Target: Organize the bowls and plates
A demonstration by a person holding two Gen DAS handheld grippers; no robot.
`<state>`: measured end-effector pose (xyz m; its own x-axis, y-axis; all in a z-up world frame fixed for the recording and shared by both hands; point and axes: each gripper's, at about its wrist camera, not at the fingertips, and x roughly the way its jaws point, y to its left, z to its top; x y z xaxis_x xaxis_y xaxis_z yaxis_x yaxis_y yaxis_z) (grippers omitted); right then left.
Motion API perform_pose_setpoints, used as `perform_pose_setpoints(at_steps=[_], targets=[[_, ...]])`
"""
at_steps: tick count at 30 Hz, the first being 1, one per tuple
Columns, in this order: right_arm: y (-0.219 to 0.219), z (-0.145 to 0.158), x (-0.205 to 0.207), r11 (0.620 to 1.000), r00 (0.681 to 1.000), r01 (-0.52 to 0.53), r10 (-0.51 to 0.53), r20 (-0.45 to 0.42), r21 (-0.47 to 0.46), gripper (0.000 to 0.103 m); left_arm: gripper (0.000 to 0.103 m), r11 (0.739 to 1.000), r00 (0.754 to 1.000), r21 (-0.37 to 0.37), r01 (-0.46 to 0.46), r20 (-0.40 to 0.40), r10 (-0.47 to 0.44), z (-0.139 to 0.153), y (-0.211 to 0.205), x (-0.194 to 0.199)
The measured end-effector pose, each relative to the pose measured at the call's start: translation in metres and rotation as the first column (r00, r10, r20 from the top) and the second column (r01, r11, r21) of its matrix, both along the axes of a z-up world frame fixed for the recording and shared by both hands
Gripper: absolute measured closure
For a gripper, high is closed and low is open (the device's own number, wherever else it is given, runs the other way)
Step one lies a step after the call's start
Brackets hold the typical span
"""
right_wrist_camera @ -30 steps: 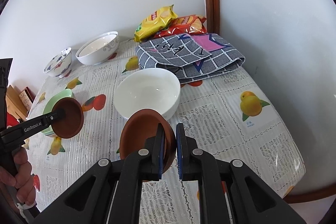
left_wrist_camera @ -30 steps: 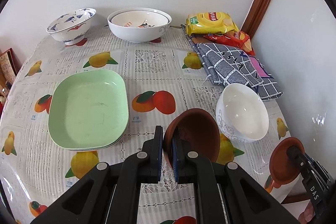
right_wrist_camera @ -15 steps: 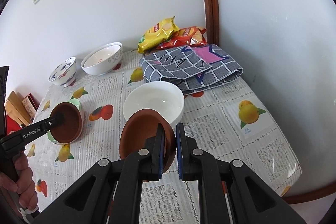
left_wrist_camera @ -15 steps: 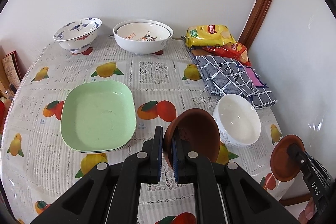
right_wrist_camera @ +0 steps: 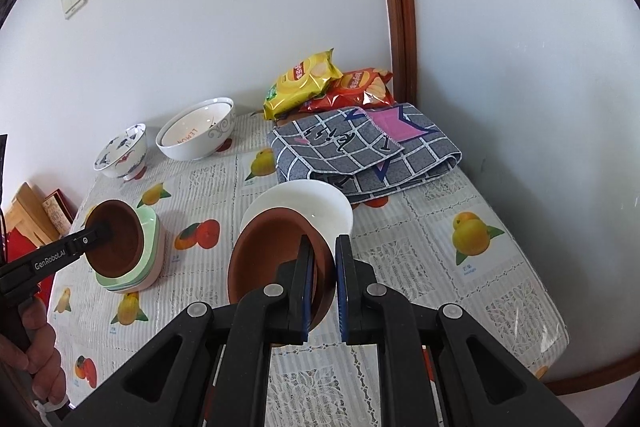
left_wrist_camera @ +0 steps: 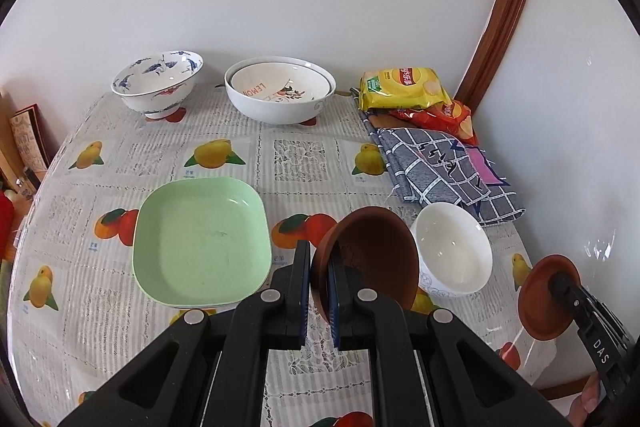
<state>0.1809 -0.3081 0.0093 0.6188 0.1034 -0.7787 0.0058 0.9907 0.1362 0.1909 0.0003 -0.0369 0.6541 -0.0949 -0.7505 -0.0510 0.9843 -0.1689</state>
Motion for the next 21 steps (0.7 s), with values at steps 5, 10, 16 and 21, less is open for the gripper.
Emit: perform_pose_setpoints(at_steps=[5,10,16,21], targets=[[0.002,0.000,0.007,1.000,1.000,0.002,-0.002,-0.001,-0.005,0.093,0.095,1.000,1.000,-0.003,-0.009,0.001,0.009,0.002,0.004,0.004],[0.005,0.001,0.013,1.000,1.000,-0.001,0.001,0.002,-0.002,0.093,0.095,1.000,1.000,-0.004,-0.019,0.005,0.019,0.004,0.008,0.009],[0.007,-0.003,0.021,1.000,1.000,0.000,0.000,-0.002,-0.001,0.093,0.095,1.000,1.000,-0.007,-0.026,-0.004,0.026,0.000,0.012,0.013],[0.007,-0.011,0.027,1.000,1.000,0.006,-0.006,-0.018,-0.006,0.093,0.095,0.999,0.999,-0.011,-0.031,-0.017,0.031,-0.006,0.016,0.018]])
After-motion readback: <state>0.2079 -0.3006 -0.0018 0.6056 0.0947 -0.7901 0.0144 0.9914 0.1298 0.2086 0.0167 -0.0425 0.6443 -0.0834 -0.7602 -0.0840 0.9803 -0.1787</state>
